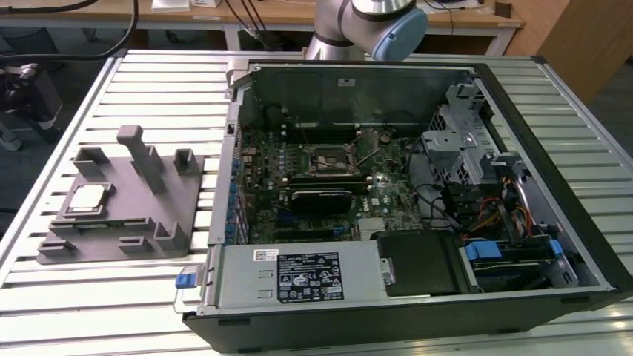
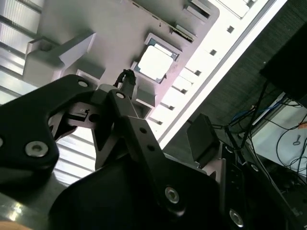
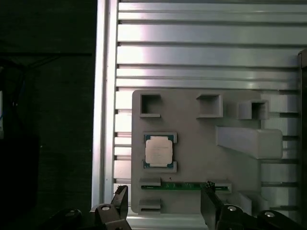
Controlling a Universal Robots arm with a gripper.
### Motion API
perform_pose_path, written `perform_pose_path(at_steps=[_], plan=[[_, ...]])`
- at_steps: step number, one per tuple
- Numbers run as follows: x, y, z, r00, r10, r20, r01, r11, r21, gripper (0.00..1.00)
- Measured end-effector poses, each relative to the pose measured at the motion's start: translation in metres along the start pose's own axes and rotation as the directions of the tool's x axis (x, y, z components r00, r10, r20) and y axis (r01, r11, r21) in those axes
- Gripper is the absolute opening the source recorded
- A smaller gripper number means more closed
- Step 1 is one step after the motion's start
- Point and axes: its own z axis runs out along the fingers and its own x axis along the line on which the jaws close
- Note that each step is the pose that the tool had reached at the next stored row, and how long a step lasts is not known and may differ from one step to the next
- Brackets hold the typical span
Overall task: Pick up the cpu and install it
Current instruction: 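Pick up the cpu and move it towards the insertion slot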
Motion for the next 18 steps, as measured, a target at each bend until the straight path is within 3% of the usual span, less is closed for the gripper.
perform_pose_path(at_steps=[10, 14, 18], plan=[[-0.0001, -0.0003, 0.0068, 1.0, 0.0, -0.0029, 0.0, 1.0, -0.0006, 0.7], [-0.0002, -0.0007, 0.0135, 0.9999, -0.008, -0.0127, 0.008, 1.0, -0.0003, 0.7], [-0.0003, -0.0018, 0.0207, 0.9998, -0.01, -0.0167, 0.01, 0.9999, -0.0007, 0.7]])
